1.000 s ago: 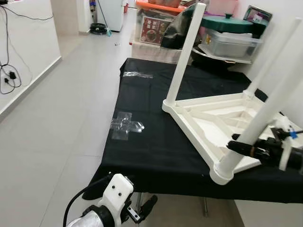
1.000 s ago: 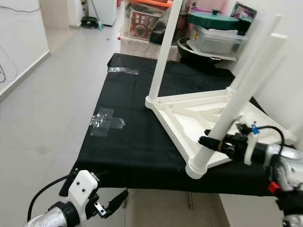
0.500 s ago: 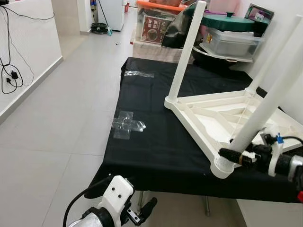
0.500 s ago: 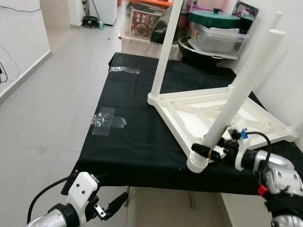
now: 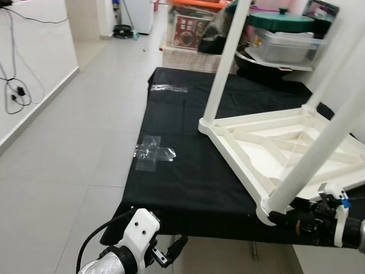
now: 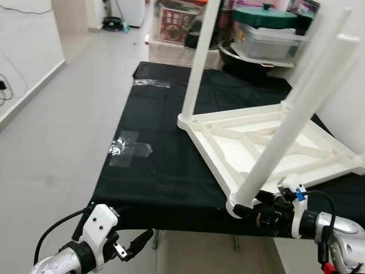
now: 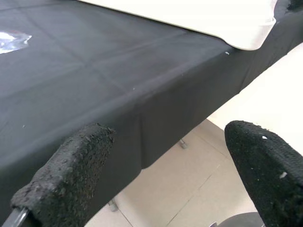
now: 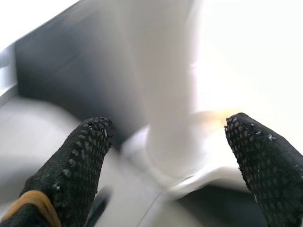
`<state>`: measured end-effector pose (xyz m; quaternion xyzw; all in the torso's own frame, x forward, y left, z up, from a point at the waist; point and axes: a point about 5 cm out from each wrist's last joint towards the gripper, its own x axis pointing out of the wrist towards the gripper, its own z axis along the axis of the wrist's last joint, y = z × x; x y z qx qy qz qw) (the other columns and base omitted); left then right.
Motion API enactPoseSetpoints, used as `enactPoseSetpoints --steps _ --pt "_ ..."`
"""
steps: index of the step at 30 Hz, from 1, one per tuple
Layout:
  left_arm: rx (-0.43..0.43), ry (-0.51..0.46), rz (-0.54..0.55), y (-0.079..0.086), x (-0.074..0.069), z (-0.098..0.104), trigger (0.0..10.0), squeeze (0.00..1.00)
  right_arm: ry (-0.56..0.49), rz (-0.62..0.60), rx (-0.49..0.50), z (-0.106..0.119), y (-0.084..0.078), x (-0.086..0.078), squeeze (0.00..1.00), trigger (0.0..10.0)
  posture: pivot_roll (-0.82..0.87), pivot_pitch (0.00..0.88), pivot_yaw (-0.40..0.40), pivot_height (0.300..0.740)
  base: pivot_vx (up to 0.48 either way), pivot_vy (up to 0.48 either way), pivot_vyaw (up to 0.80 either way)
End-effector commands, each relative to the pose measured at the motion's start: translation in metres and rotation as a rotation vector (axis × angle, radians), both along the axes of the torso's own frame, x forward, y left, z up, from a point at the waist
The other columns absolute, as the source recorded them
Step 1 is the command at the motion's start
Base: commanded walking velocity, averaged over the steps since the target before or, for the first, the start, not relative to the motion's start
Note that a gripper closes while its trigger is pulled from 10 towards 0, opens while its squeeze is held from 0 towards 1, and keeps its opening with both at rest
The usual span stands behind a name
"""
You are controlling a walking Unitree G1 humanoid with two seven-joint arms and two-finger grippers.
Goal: Building children table
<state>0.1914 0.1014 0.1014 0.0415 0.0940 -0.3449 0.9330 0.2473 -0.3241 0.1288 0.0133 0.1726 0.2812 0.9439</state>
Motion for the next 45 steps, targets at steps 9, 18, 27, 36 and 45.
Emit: enactPoseSetpoints --steps 9,18,27,36,45 --pt "0.004 0.002 -0.005 0.000 0.004 -0.005 10.0 0.00 -0.109 -0.075 0.166 0.014 0.002 0.002 0.00 10.0 0.04 0.036 -0.089 0.740 0.000 0.000 0.00" --pt "0.002 0.001 -0.004 0.001 0.007 -0.007 10.0 0.00 0.032 0.151 0.143 0.013 -0.004 -0.037 0.00 10.0 0.03 0.031 -0.082 0.740 0.000 0.000 0.00" --pt "0.003 -0.002 -0.004 0.003 0.010 -0.008 10.0 0.00 0.057 0.409 0.253 0.031 0.049 -0.054 0.00 10.0 0.02 0.027 -0.078 0.740 0.000 0.000 0.00" --pt "0.006 -0.008 0.003 0.005 0.011 -0.009 10.0 0.00 -0.189 0.522 0.243 0.069 0.131 -0.016 0.00 10.0 0.05 0.022 -0.077 0.740 0.000 0.000 0.00" --pt "-0.035 -0.041 0.079 0.007 0.008 -0.003 10.0 0.00 -0.422 0.293 0.258 0.127 0.223 0.060 0.00 10.0 0.05 0.025 -0.095 0.740 0.000 0.000 0.00"
